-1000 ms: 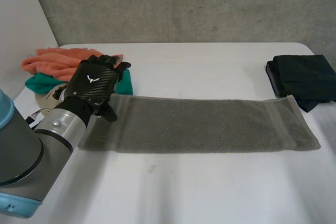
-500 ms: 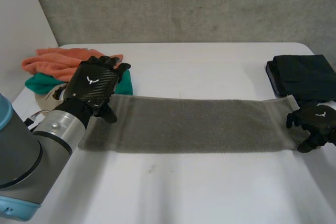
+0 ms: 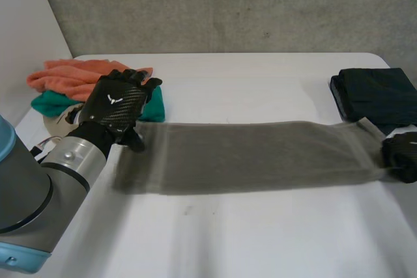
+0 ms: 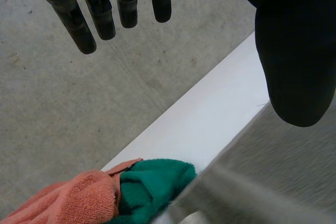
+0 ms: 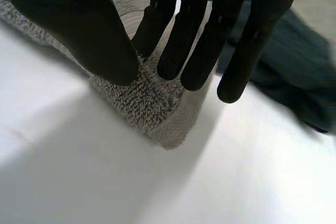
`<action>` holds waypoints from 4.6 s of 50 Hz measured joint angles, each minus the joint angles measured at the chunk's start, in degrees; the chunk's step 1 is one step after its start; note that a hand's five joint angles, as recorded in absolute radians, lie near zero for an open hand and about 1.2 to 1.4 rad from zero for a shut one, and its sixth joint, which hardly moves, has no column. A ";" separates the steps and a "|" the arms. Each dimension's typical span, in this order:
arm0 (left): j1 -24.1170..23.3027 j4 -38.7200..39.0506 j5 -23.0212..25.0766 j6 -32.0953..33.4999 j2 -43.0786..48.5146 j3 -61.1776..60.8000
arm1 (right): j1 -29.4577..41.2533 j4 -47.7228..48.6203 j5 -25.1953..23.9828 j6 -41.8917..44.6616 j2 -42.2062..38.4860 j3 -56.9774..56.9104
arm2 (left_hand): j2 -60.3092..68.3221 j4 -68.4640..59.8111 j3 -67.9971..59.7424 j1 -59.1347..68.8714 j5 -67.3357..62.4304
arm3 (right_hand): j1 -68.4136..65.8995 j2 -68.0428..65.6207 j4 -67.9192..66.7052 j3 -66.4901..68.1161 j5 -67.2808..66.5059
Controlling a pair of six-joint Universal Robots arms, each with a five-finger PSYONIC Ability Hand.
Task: Fold the laundry.
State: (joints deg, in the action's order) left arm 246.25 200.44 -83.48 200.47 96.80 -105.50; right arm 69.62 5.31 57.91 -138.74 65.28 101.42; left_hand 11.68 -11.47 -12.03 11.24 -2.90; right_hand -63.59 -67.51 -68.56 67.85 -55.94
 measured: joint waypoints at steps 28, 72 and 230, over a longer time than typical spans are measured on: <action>2.62 0.00 -0.34 -0.06 -7.06 -1.69 | 45.79 9.73 6.68 8.53 6.70 -9.01 | 0.00 0.00 0.00 0.00 0.00 | 0.00 0.00 -0.11 0.29 -0.95; -21.22 3.42 -1.95 -2.38 24.75 20.12 | 40.60 6.42 14.98 -11.98 5.83 6.30 | 0.00 0.00 0.00 0.00 0.00 | 50.45 54.85 55.43 -54.81 52.58; -10.65 -23.16 15.76 -9.57 16.94 35.23 | 59.65 28.85 27.20 -14.18 -7.93 1.22 | 0.10 -0.03 -0.01 0.03 0.00 | 38.93 43.70 44.30 -43.81 43.95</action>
State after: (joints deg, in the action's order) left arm 235.60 177.28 -67.72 190.90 113.74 -70.27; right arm 129.27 34.16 85.11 -152.92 57.35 102.65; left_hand 11.78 -11.50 -12.04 11.27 -2.89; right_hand -24.66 -23.81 -24.26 24.04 -11.99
